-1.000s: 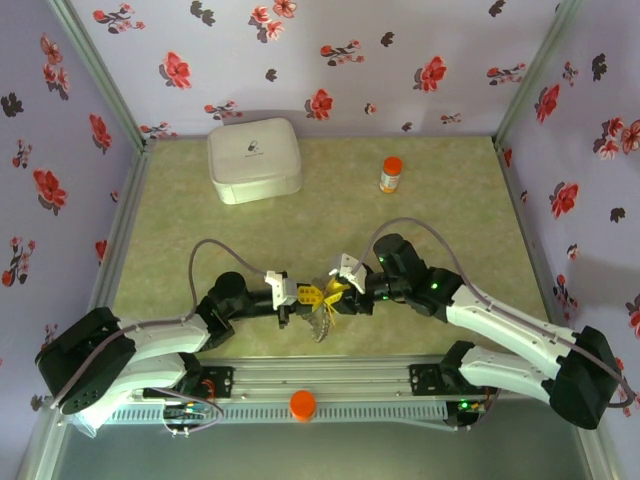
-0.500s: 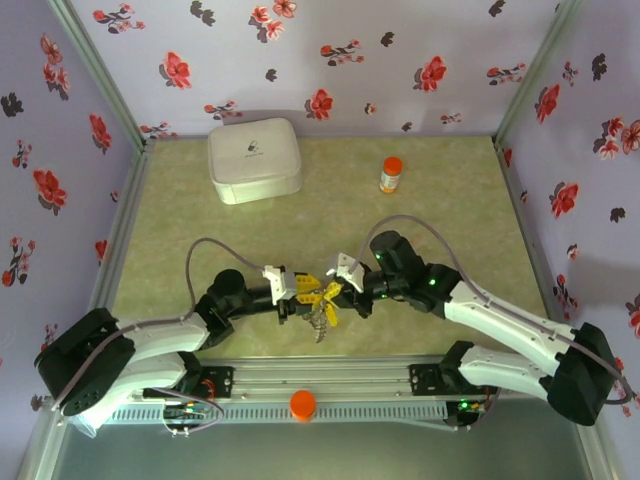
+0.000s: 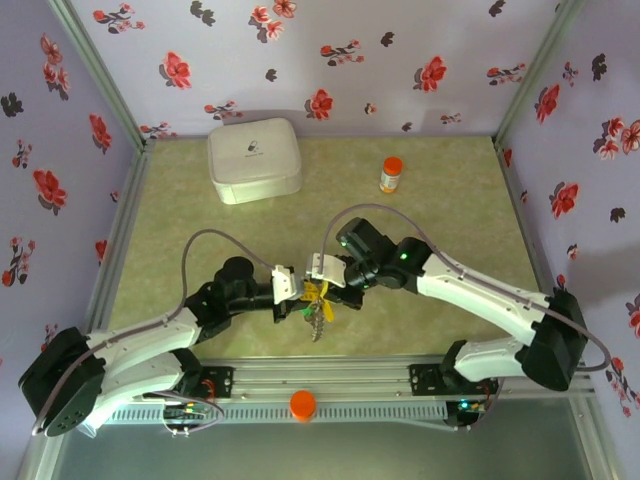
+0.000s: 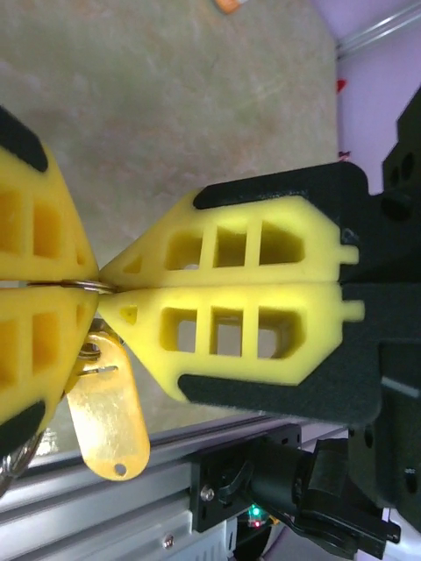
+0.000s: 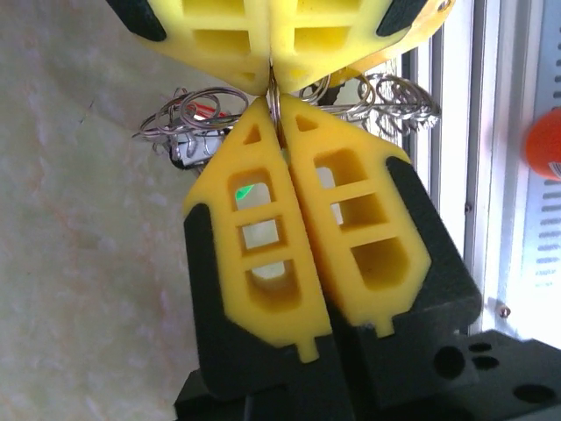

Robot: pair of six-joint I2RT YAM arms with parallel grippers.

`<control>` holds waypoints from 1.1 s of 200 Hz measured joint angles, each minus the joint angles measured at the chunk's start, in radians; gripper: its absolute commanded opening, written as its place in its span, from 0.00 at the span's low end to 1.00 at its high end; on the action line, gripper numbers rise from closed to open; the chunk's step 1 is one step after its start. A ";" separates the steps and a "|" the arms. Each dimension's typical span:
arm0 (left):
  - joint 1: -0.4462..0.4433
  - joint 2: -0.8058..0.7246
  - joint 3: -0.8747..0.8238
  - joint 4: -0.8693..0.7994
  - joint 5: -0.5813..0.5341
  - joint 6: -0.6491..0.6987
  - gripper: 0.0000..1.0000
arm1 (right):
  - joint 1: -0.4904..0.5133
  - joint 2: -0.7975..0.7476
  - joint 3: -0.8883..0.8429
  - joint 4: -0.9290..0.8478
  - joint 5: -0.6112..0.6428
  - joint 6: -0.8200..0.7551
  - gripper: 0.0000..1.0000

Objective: Put the keys on the keyring

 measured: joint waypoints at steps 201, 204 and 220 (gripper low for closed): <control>0.021 -0.012 -0.105 0.262 0.017 -0.110 0.00 | -0.085 -0.153 -0.246 0.298 -0.147 0.315 0.25; 0.021 -0.012 -0.105 0.264 0.017 -0.110 0.00 | -0.085 -0.153 -0.246 0.298 -0.148 0.316 0.23; 0.021 -0.013 -0.107 0.265 0.019 -0.110 0.00 | -0.085 -0.153 -0.246 0.304 -0.152 0.327 0.15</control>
